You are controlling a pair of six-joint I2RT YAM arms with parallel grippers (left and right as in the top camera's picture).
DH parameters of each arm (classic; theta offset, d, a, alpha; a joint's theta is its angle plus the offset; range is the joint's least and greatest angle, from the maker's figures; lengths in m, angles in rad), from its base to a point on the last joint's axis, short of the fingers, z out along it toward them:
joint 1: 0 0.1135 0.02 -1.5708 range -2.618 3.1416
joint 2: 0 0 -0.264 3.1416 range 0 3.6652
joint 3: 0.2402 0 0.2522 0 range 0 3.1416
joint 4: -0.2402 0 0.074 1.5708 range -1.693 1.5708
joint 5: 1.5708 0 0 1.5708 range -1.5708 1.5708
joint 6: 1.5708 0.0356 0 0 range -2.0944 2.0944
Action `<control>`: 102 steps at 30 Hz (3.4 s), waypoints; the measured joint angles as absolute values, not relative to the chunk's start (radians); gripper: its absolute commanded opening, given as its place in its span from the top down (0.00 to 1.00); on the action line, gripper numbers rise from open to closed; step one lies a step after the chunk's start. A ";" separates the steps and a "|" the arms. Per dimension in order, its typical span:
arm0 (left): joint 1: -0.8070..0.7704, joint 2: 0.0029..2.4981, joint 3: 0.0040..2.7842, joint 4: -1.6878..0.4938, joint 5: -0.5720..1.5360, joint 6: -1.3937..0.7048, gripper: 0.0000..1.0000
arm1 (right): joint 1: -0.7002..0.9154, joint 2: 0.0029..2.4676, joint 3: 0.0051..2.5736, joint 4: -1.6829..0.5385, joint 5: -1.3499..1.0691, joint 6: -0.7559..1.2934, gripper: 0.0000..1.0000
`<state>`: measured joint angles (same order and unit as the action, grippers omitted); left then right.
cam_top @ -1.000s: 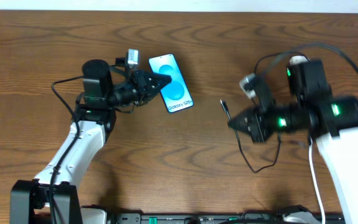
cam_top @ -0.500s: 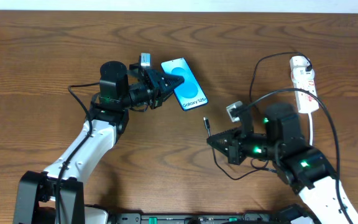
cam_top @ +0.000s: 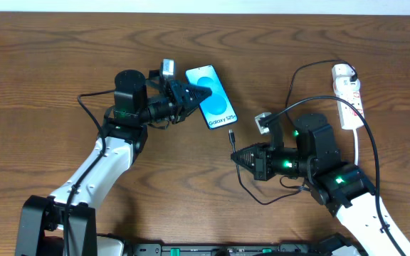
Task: Plug charger to phone and switch on socket
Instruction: 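Carry the USB-C plug with the right gripper toward the phone's bottom port, then align the plug under the phone held by the left gripper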
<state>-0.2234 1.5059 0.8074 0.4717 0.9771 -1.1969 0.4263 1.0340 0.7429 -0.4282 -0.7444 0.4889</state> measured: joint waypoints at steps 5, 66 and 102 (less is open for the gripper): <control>-0.224 1.506 0.807 0.472 1.037 -1.147 0.93 | 0.427 1.035 0.790 -0.427 -0.739 0.434 0.99; -0.129 1.518 0.807 0.688 1.188 -1.262 0.93 | 0.598 1.209 1.106 -0.813 -0.532 0.447 0.99; -0.129 1.518 0.807 0.707 1.192 -1.275 0.93 | 0.598 1.243 1.105 -0.759 -0.550 0.464 0.99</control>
